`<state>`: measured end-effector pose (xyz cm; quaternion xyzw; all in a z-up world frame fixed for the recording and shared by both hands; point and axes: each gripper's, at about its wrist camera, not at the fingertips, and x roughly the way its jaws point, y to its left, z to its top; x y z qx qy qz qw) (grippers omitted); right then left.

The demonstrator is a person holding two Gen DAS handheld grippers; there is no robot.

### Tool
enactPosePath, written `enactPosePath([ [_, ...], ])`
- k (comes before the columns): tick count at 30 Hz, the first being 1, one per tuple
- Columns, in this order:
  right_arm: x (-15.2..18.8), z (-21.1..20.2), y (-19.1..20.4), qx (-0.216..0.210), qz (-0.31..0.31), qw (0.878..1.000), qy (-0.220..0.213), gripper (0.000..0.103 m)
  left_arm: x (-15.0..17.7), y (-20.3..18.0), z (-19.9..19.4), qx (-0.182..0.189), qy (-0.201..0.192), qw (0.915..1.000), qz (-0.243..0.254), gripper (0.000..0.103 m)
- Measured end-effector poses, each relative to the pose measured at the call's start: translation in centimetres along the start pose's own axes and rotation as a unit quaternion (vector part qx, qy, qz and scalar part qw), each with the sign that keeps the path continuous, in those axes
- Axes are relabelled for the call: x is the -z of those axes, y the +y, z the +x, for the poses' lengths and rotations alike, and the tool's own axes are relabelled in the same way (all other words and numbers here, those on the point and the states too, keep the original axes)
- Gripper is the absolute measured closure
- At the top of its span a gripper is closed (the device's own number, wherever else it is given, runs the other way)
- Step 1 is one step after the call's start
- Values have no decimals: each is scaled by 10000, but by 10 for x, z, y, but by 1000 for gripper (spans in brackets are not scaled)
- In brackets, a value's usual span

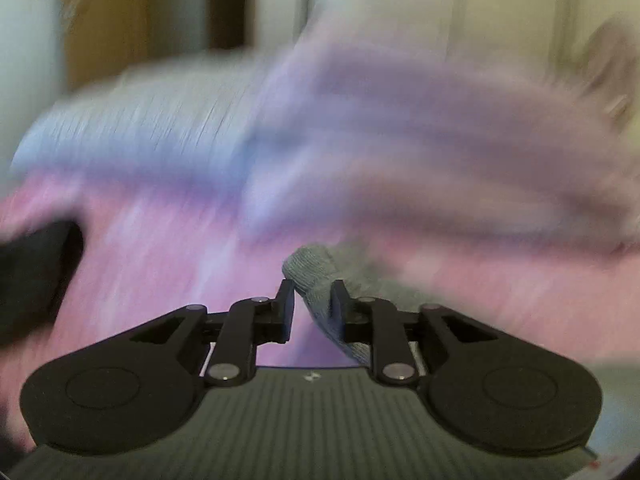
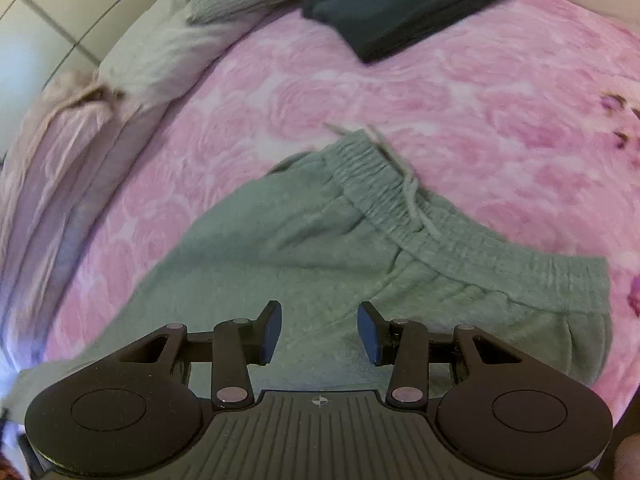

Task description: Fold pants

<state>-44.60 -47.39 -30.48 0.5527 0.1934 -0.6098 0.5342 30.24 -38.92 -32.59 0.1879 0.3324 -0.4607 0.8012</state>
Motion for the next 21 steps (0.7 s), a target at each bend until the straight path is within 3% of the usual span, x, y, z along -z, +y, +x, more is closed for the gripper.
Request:
enactPosePath([
  [3, -5, 8, -7, 36, -155, 9998, 78, 64, 51, 22, 30, -1177, 983, 9878, -278, 82],
  [6, -20, 4, -20, 162, -501, 9986, -82, 64, 71, 33, 8, -1397, 955, 9816, -888, 82],
  [9, -46, 5, -41, 117, -702, 9970, -302, 64, 69, 14, -20, -1332, 824, 9825, -1010, 81],
  [12, -76, 17, -70, -81, -655, 9970, -392, 64, 69, -25, -52, -988, 690, 9853, -1211, 78],
  [16, -104, 44, -112, -672, -351, 9971, -59, 64, 87, -91, -96, -530, 684, 9856, -1454, 74],
  [19, -118, 70, -138, -1408, 108, 9894, 328, 66, 112, -138, -117, -265, 951, 9808, -1683, 74],
  [21, -125, 90, -151, -1658, 448, 9837, 527, 69, 128, -161, -127, -198, 1098, 9773, -1802, 74],
])
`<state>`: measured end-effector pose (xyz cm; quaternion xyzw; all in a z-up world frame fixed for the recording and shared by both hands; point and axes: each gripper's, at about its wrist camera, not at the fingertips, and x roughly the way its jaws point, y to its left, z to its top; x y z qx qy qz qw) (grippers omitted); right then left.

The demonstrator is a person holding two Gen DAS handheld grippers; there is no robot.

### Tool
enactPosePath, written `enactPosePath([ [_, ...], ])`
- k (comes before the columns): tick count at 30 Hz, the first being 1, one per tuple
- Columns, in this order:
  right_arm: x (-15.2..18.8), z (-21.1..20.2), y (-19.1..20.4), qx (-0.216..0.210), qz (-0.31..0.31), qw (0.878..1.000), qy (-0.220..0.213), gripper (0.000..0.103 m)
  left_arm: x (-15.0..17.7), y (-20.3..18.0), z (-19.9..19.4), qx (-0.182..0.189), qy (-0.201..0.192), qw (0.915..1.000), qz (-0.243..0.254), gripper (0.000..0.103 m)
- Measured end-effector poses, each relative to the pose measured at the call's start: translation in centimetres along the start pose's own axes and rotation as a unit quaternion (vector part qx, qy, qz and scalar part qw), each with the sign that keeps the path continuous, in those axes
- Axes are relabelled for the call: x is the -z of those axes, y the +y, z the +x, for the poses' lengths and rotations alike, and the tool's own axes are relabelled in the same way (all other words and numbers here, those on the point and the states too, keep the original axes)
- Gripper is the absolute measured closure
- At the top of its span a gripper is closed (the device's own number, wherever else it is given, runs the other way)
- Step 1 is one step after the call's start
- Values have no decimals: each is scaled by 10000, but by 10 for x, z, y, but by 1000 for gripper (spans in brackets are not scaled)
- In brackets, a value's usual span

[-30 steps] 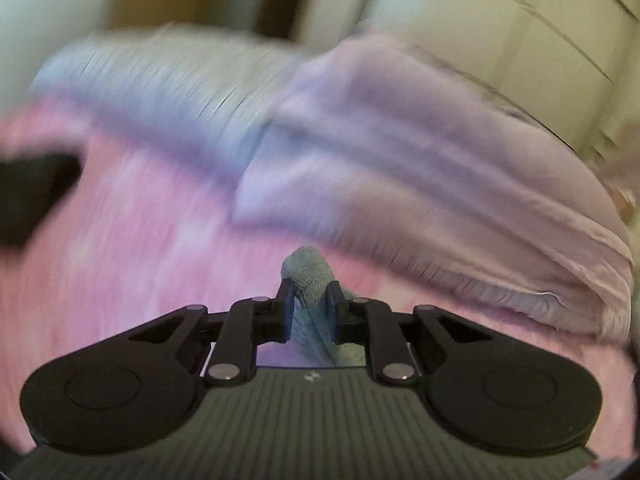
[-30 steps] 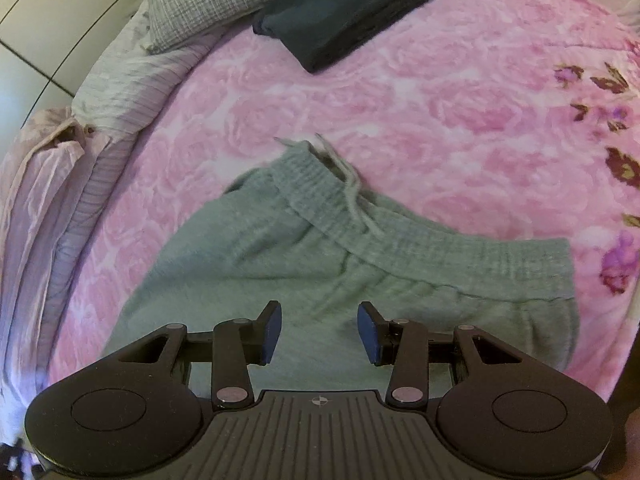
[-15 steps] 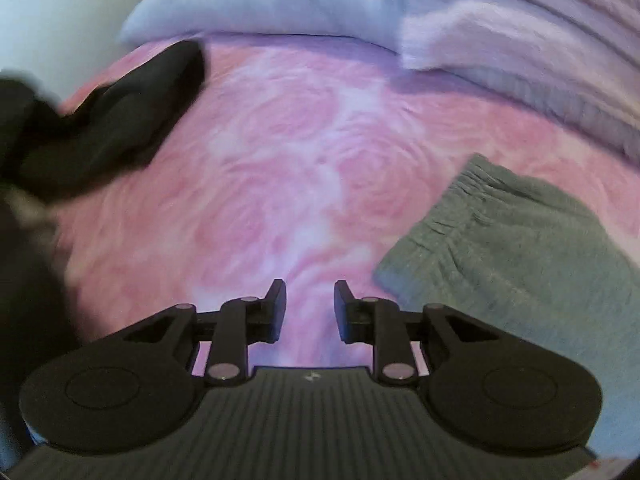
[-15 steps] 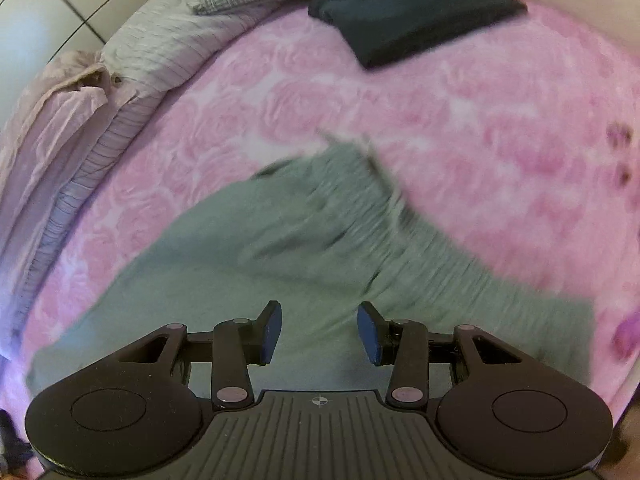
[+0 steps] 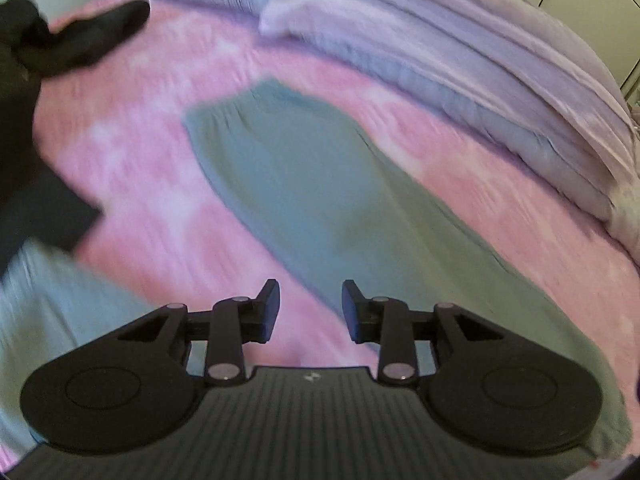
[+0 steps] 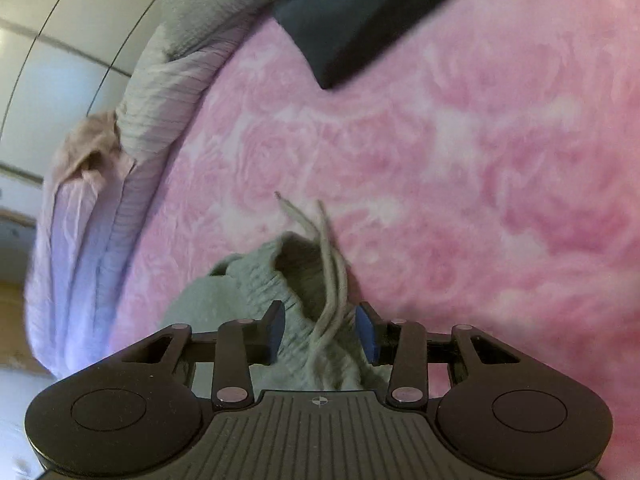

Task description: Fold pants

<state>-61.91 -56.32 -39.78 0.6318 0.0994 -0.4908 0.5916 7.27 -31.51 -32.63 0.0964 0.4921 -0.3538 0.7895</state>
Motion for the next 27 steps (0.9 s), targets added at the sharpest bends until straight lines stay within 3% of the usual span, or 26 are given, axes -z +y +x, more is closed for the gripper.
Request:
enactPosePath([
  [2, -8, 13, -14, -152, 317, 9993, 95, 72, 24, -13, -5, -14, 144, 9998, -97, 74],
  [4, -16, 30, -25, -324, 555, 9976, 241, 94, 42, -24, -10, -22, 216, 9996, -186, 74],
  [7, -24, 45, -26, -180, 330, 9984, 422, 103, 63, -36, -19, -55, 338, 9991, -265, 74],
  [11, -26, -1, -6, -81, -447, 9982, -383, 103, 76, -41, -43, -84, 279, 9990, -327, 74],
  [13, -17, -36, 23, -264, -1320, 9885, -686, 103, 81, -40, -50, -126, 265, 9987, -413, 74],
  [15, 3, -51, 56, -503, -2295, 9712, -395, 102, 87, -38, -56, -162, 244, 9983, -508, 74],
  [16, 17, -52, 74, -706, -2780, 9580, -13, 102, 90, -38, -57, -188, 270, 9979, -550, 74],
  [18, 55, -49, 106, -1058, -3665, 9208, 816, 100, 96, -40, -56, -194, 350, 9972, -629, 74],
  [20, 97, -37, 128, -984, -4565, 8701, 1574, 82, 100, -44, -55, -157, 430, 9966, -686, 74],
  [21, 112, -33, 130, -843, -4939, 8479, 1733, 65, 101, -45, -56, -115, 431, 9966, -696, 74],
  [22, 120, -31, 129, -695, -5210, 8334, 1705, 60, 102, -46, -57, -84, 420, 9967, -684, 74],
  [23, 122, -29, 123, -484, -5367, 8284, 1528, 59, 102, -46, -59, -81, 397, 9971, -651, 74],
  [24, 114, -28, 116, -273, -5325, 8347, 1380, 58, 103, -45, -61, -102, 372, 9974, -608, 74],
  [27, 69, -23, 92, 141, -4840, 8697, 960, 57, 104, -38, -65, -228, 323, 9973, -613, 74],
])
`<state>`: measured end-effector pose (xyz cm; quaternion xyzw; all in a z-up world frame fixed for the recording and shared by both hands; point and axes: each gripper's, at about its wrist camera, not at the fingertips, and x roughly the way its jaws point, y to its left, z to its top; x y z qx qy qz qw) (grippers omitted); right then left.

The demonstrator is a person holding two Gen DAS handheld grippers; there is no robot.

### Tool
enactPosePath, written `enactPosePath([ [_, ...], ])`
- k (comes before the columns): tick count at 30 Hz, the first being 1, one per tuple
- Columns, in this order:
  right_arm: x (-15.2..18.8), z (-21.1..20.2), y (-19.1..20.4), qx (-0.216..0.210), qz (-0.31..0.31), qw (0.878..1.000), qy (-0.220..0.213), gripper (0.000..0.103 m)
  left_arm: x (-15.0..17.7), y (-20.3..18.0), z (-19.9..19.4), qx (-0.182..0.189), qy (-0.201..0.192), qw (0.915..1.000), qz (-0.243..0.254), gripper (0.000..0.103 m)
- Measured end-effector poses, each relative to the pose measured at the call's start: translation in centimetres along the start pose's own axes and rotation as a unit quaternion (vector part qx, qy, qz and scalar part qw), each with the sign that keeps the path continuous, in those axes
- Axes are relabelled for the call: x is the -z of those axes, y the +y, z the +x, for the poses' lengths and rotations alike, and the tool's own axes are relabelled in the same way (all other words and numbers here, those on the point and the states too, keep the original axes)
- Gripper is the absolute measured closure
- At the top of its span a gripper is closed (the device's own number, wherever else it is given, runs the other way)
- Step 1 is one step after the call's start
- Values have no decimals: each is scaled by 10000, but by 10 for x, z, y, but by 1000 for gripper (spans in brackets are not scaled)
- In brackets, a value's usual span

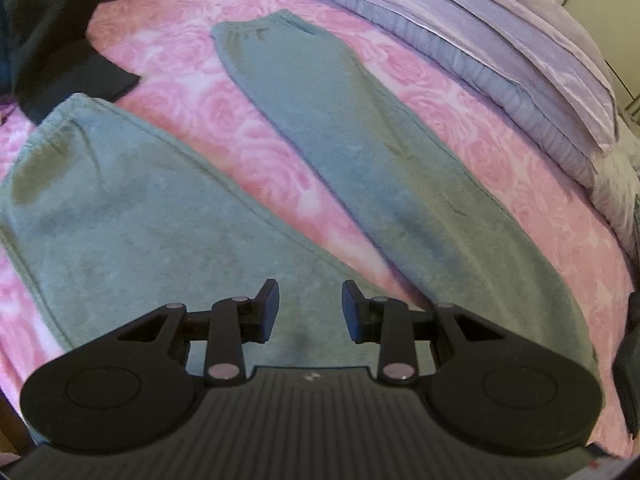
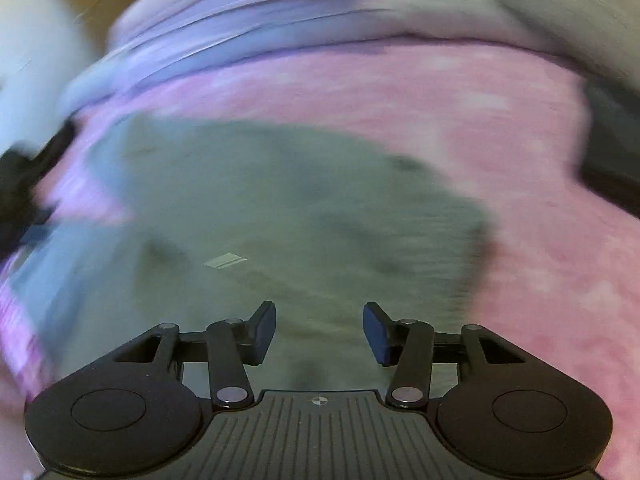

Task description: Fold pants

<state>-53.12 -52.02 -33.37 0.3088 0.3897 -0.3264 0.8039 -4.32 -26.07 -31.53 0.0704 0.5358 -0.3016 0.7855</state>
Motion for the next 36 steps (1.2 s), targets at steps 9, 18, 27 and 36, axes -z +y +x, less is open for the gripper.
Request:
enactPosePath([
  [9, -22, 65, -154, -1855, 3539, 9149, -579, 63, 12, 2, 6, -72, 169, 9995, -265, 74],
  [18, -62, 18, -147, -1409, 2984, 9184, -2183, 95, 1, -7, 0, -239, -57, 9997, -78, 74],
  [27, -67, 61, -209, -766, 4195, 8986, -1032, 58, 9, -14, 16, -258, 74, 9996, 51, 73],
  [36, 58, -52, -156, -450, 3911, 9192, 8, 50, 25, -3, 12, -381, 250, 9989, 126, 72],
])
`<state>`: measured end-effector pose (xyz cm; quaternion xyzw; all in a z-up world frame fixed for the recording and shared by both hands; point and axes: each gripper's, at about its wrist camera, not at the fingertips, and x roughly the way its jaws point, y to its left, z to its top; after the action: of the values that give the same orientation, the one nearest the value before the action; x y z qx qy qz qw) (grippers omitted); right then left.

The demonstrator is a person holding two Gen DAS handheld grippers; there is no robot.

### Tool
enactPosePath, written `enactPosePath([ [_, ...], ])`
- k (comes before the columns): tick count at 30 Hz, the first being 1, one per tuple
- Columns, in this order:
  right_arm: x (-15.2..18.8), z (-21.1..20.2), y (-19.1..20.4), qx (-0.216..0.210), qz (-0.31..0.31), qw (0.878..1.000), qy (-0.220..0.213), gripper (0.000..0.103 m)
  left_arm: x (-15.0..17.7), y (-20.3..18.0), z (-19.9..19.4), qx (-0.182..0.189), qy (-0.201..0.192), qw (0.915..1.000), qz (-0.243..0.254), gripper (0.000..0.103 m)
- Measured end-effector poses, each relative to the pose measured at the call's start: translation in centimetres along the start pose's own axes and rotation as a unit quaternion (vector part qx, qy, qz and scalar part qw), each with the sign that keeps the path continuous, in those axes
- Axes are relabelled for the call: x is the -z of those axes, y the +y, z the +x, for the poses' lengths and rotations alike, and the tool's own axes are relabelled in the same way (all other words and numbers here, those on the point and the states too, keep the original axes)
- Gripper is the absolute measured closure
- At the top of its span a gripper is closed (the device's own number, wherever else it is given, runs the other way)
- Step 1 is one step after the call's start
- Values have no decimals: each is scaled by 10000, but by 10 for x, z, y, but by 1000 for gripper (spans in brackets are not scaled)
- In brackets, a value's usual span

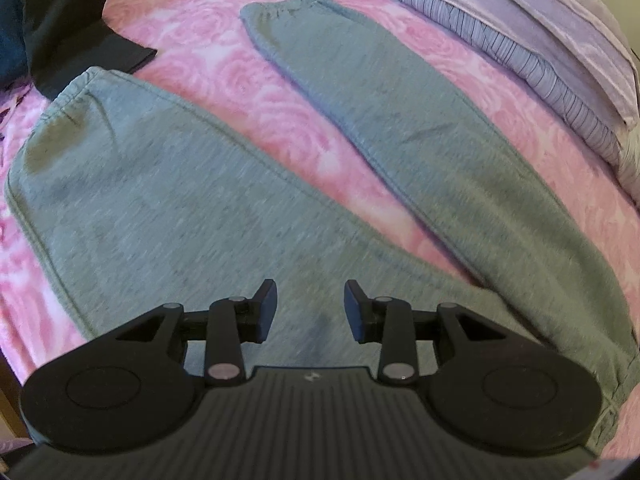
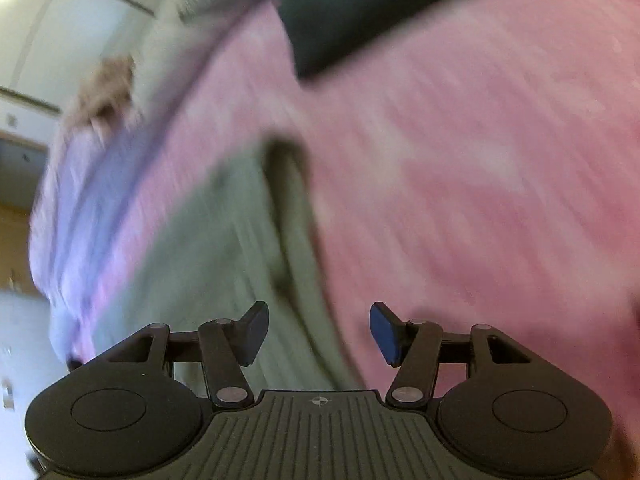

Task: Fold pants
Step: 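Regrasp the waistband with the right gripper and smooth the sweatpants flat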

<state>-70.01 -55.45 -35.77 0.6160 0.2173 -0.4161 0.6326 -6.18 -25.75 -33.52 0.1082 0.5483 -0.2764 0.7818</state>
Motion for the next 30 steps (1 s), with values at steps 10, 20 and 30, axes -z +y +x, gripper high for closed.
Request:
enactPosePath([
  [10, 87, 12, -23, -556, 1276, 9902, -78, 85, 11, 17, -4, 76, 96, 9997, 198, 72],
  [20, 87, -7, 20, 1308, -16, 9913, -122, 65, 11, 77, -3, -440, 47, 9935, 1052, 71],
  [30, 177, 25, 168, 2057, -2812, 9302, -1151, 59, -54, 158, 23, -1012, -1017, 9664, 2135, 71],
])
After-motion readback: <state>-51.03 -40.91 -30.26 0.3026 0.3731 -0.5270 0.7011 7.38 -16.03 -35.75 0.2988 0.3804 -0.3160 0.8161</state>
